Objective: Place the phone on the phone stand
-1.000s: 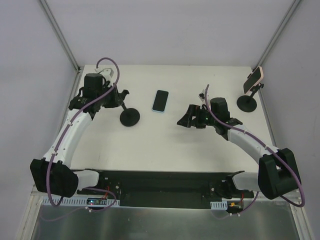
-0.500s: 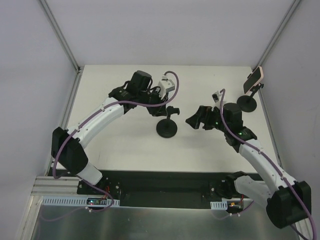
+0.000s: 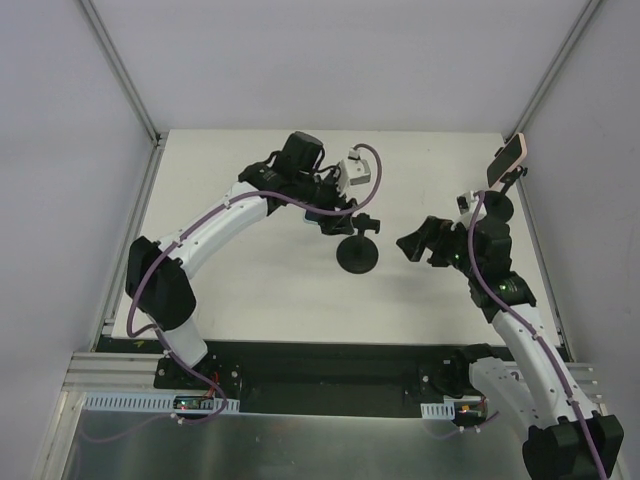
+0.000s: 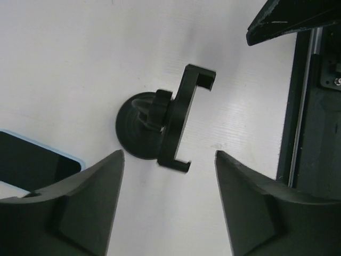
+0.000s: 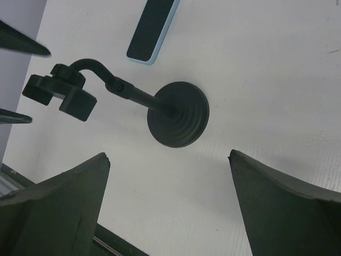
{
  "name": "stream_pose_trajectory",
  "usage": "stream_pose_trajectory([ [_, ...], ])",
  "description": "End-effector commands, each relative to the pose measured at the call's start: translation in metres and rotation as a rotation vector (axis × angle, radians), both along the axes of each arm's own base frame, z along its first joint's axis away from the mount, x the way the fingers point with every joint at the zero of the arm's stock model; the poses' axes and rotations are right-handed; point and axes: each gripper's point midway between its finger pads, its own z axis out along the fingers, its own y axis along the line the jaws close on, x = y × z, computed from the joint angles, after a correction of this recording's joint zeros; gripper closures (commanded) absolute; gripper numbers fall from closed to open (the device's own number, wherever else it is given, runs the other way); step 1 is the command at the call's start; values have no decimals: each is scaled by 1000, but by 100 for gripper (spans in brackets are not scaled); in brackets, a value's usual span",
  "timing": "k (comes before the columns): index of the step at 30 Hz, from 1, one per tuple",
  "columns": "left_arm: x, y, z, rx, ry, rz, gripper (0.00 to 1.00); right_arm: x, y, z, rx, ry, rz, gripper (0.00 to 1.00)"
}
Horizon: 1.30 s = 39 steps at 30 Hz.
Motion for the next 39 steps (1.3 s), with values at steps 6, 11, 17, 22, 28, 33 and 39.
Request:
stream_pose_trajectory([
  [6,38,36,106,-242,-52,226,1,3,-1,-3,-20,11,12,3],
  [11,133,109,57,-105,129,1059,1,5,-5,-7,-17,37,-20,3],
  [17,169,100,4,-24,285,1143,1,1,-8,-6,-17,47,-29,3],
  [22,192,86,-36,65,264,1111,2,-2,-14,-7,-32,45,-42,3],
  [28,196,72,-101,297,181,1042,1,-6,-15,-9,-33,51,-42,3],
  [33,193,76,-136,476,126,1064,1,-7,-17,-12,-37,59,-45,3],
  [39,182,70,-161,503,210,1026,1,-7,-16,-14,-32,68,-43,3],
])
